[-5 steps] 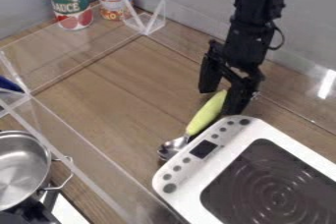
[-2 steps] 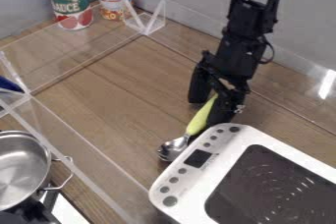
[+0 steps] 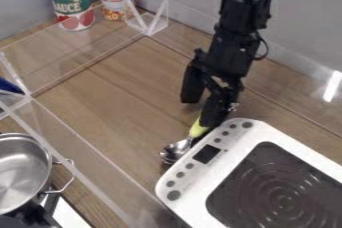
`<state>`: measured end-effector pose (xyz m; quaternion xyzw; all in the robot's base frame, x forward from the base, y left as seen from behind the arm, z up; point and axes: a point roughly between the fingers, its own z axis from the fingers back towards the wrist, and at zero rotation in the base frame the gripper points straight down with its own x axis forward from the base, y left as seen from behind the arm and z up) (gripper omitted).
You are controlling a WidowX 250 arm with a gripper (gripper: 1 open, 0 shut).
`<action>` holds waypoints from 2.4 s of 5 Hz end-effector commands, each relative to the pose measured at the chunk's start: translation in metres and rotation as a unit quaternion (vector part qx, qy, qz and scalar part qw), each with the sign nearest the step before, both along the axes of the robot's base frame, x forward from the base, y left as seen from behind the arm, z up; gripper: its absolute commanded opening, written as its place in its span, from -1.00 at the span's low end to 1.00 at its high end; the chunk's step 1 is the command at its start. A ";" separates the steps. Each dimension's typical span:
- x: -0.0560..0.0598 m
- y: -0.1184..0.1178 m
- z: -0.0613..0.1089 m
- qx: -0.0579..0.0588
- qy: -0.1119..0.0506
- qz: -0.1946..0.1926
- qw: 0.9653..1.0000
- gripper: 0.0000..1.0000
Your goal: Put green spoon on the white and black stove top
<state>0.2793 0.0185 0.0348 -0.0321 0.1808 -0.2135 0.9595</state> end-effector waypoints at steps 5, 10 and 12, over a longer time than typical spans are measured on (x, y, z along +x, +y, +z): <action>-0.016 0.014 0.021 -0.004 -0.032 0.038 0.999 1.00; -0.015 0.013 0.012 0.004 -0.038 0.087 0.996 1.00; -0.030 0.017 0.019 0.005 -0.041 0.072 0.997 1.00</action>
